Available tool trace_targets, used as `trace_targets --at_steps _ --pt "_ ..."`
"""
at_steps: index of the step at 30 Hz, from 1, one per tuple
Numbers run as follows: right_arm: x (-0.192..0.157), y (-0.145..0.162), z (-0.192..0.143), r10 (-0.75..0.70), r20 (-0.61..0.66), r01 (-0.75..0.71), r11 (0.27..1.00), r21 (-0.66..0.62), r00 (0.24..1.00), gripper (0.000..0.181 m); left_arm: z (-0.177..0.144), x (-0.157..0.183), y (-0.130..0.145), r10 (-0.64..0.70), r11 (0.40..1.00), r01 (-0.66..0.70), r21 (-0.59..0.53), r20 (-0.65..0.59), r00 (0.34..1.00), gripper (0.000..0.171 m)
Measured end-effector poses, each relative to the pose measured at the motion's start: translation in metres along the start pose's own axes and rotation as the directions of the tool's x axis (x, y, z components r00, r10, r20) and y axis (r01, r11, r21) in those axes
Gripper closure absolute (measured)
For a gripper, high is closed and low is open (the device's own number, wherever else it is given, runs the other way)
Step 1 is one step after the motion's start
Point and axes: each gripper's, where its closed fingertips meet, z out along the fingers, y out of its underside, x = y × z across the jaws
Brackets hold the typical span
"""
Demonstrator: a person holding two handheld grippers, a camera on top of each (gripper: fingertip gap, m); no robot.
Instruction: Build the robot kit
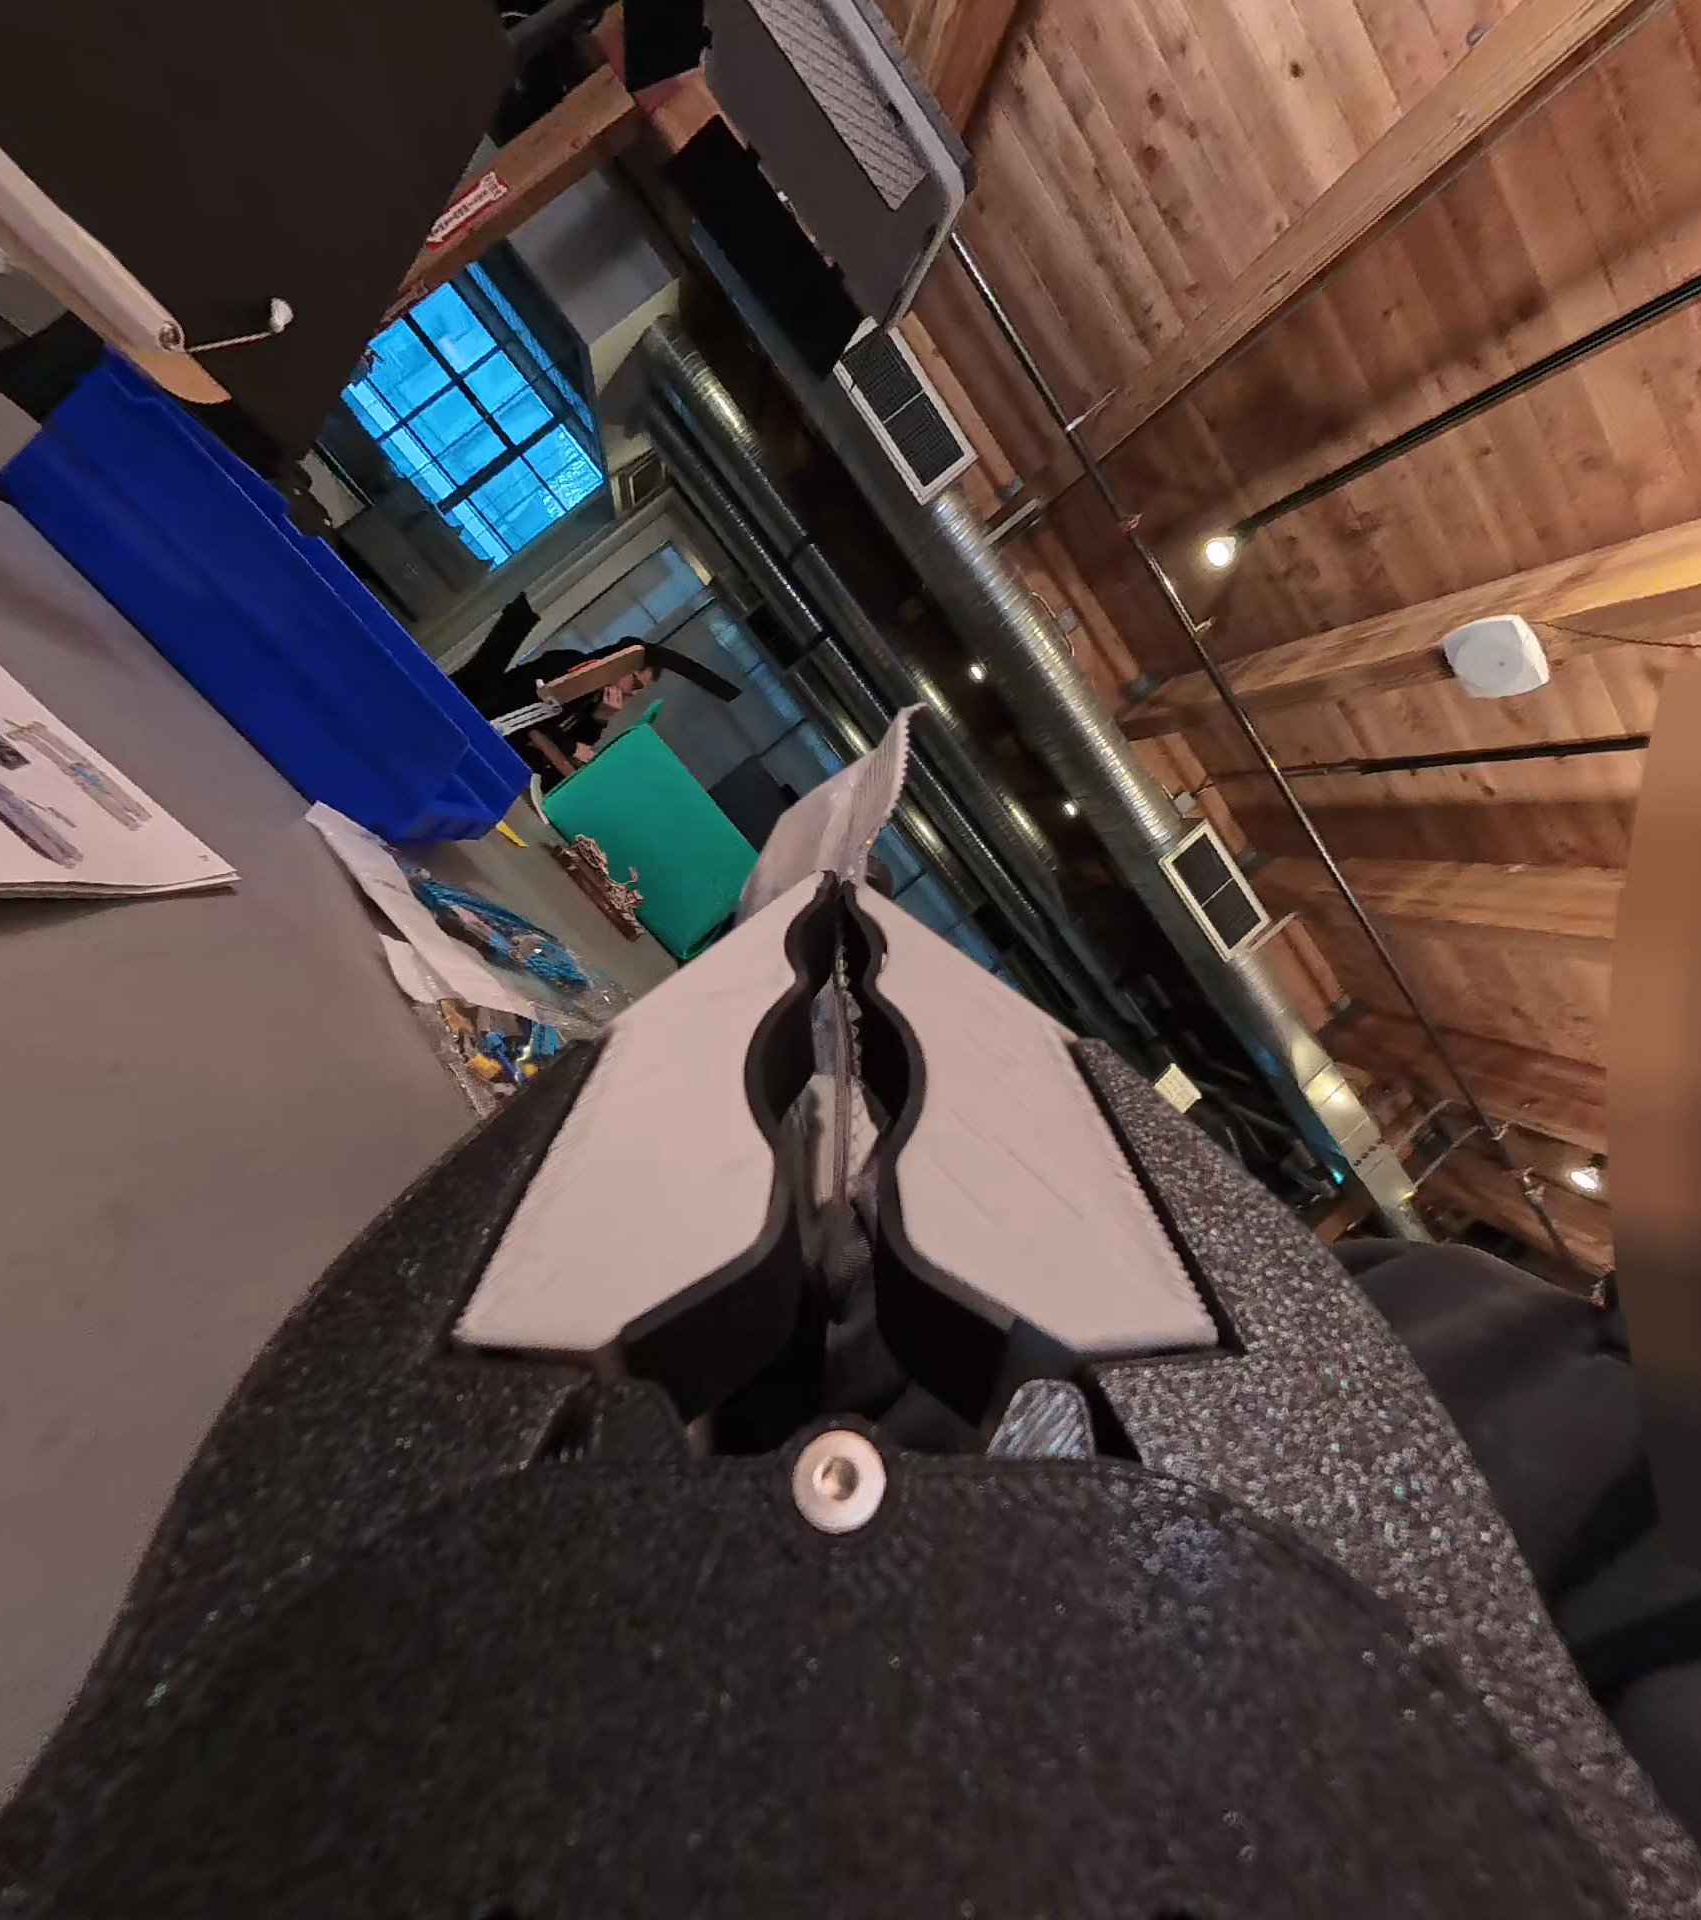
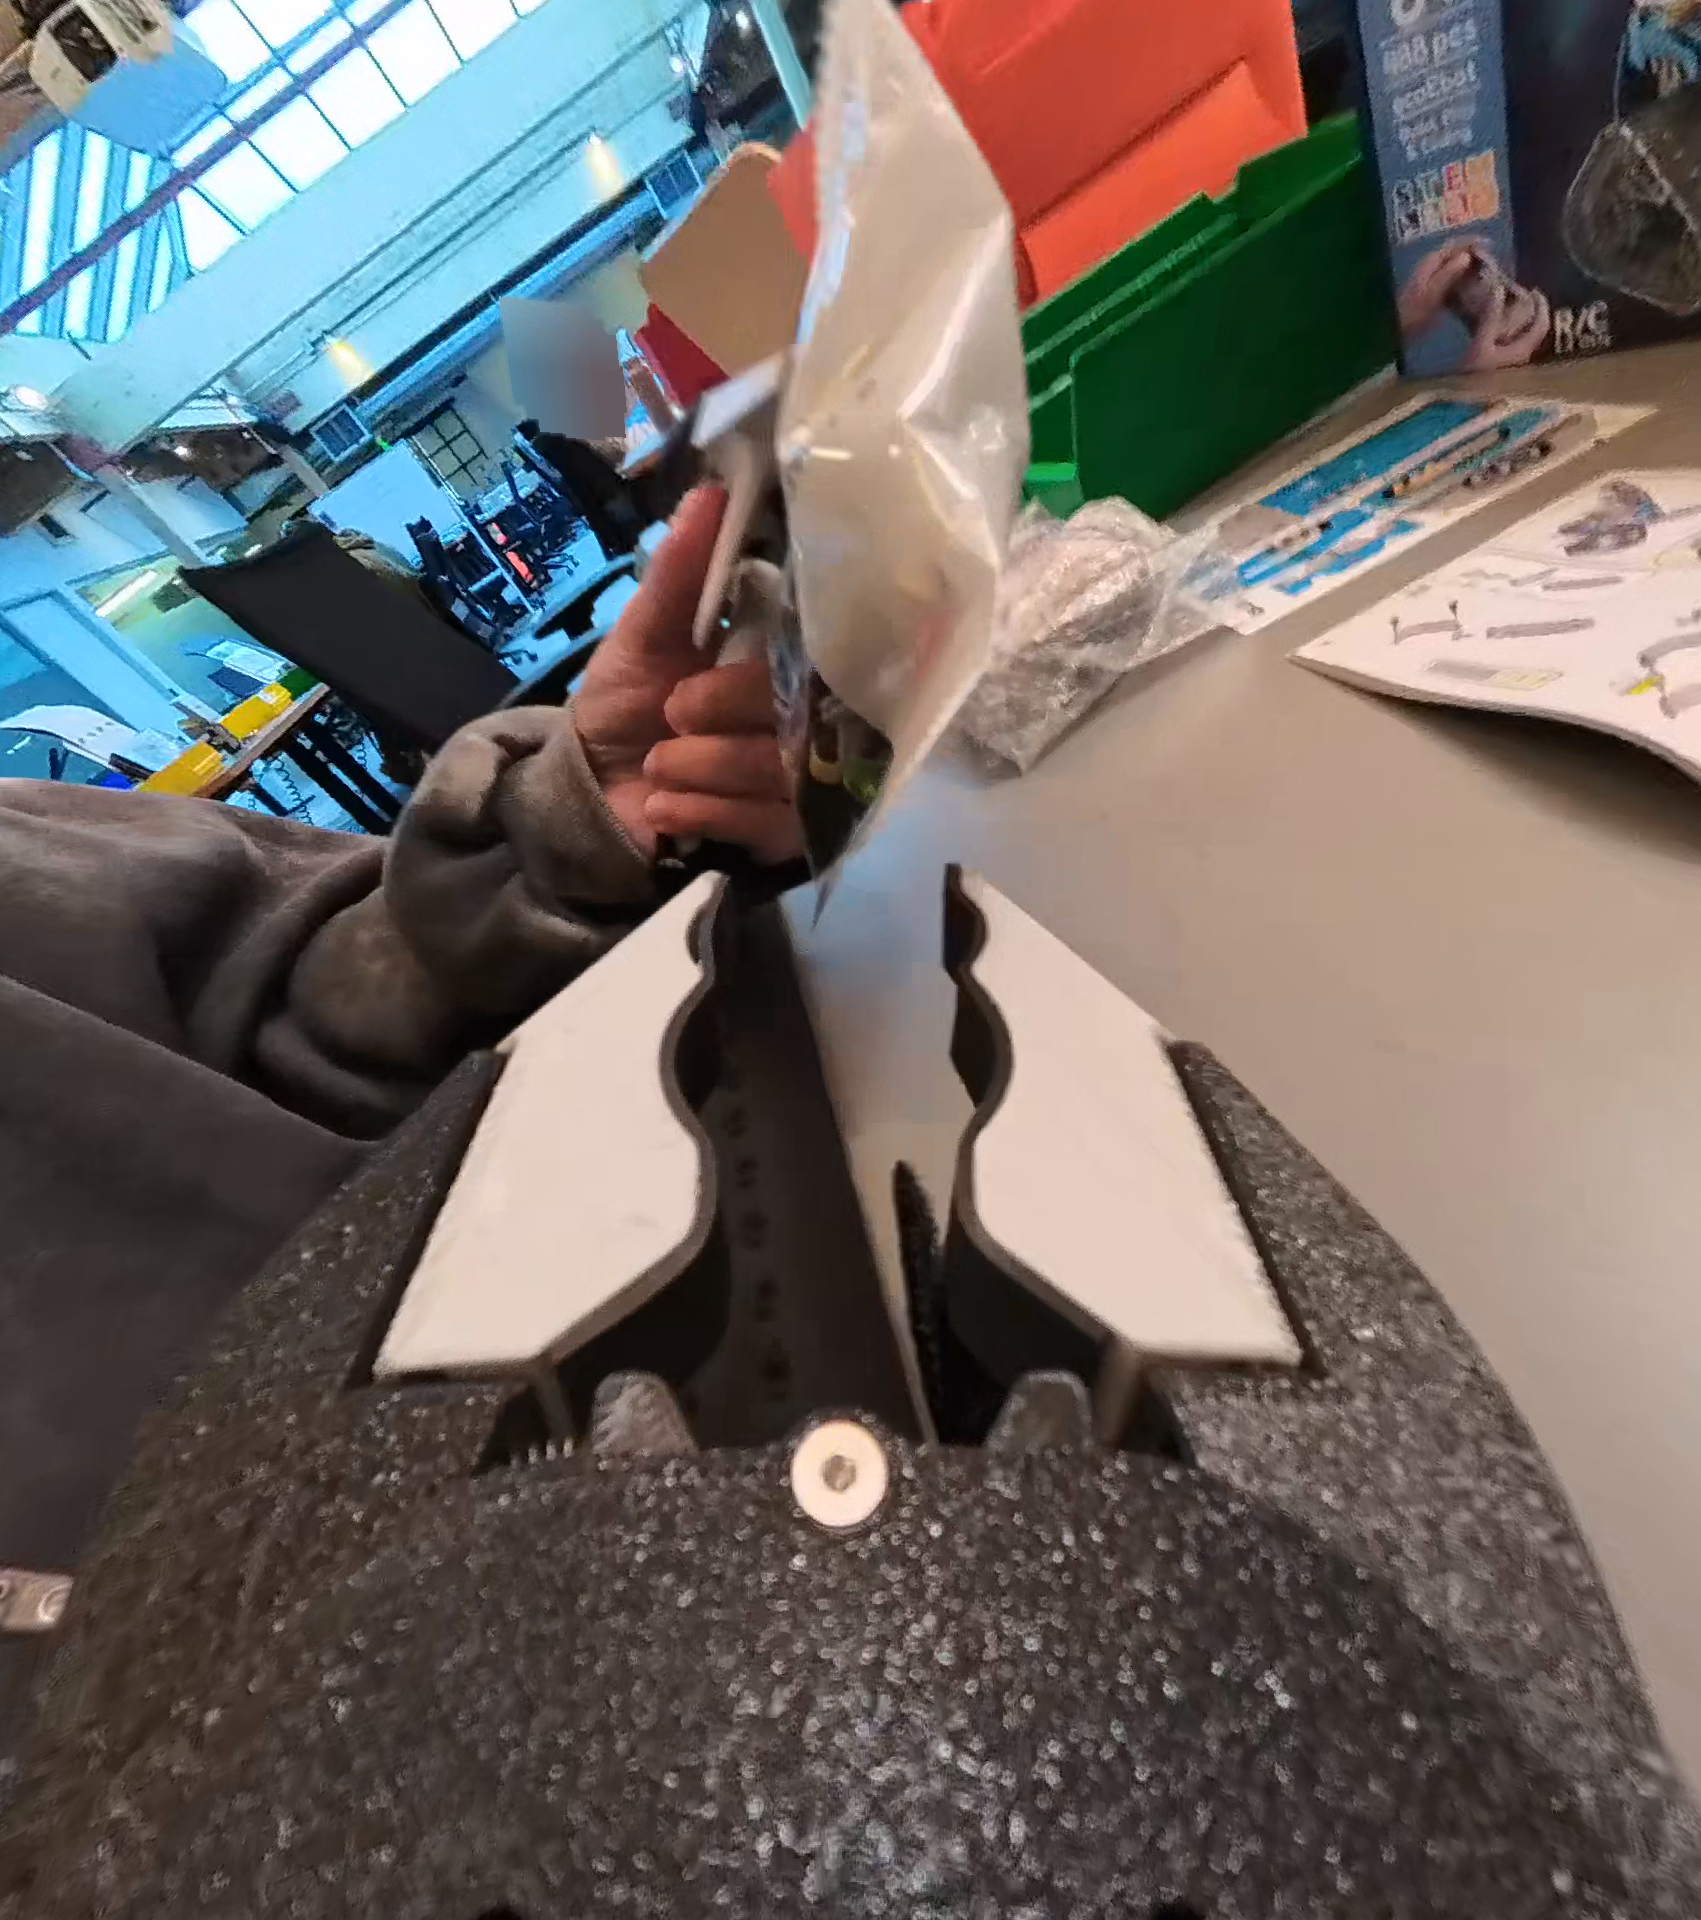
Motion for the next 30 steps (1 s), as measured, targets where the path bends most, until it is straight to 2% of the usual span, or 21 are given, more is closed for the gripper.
trace_targets --at_steps 3,6,9,11,14,17,25,30 --pt "-0.001 -0.012 -0.009 -0.032 -0.025 0.034 0.997 0.076 0.999 0.155 0.005 0.001 0.004 -0.019 1.0 0.019 -0.009 -0.021 1.0 0.171" --pt "-0.001 -0.021 -0.019 -0.005 -0.003 0.006 0.991 0.133 1.0 0.181 0.009 0.002 0.01 -0.022 0.999 0.021 -0.034 -0.037 0.999 0.171" --pt "0.001 -0.036 -0.036 -0.018 -0.015 0.021 0.976 0.215 1.0 0.181 0.009 0.001 0.015 -0.008 0.997 0.005 -0.076 -0.032 0.999 0.171" --pt "0.002 -0.049 -0.051 -0.002 -0.001 0.003 0.954 0.298 1.0 0.181 0.008 -0.005 0.03 0.044 0.983 -0.043 -0.177 0.001 0.999 0.171" --pt "0.004 -0.052 -0.059 0.023 0.018 -0.027 0.947 0.319 1.0 0.181 0.006 -0.015 0.045 0.151 0.949 -0.135 -0.284 0.036 0.988 0.171" --pt "0.001 -0.052 -0.06 0.03 0.046 -0.043 0.945 0.324 0.999 0.181 0.006 -0.012 0.045 0.154 0.949 -0.145 -0.279 0.011 0.988 0.171" --pt "0.002 -0.048 -0.057 0.005 0.011 -0.008 0.952 0.305 1.0 0.181 0.005 -0.016 0.044 0.153 0.956 -0.146 -0.255 0.007 0.988 0.171" --pt "0.005 -0.046 -0.055 0.033 0.021 -0.038 0.956 0.292 0.999 0.181 0.004 -0.011 0.043 0.17 0.953 -0.167 -0.254 -0.01 0.985 0.171"
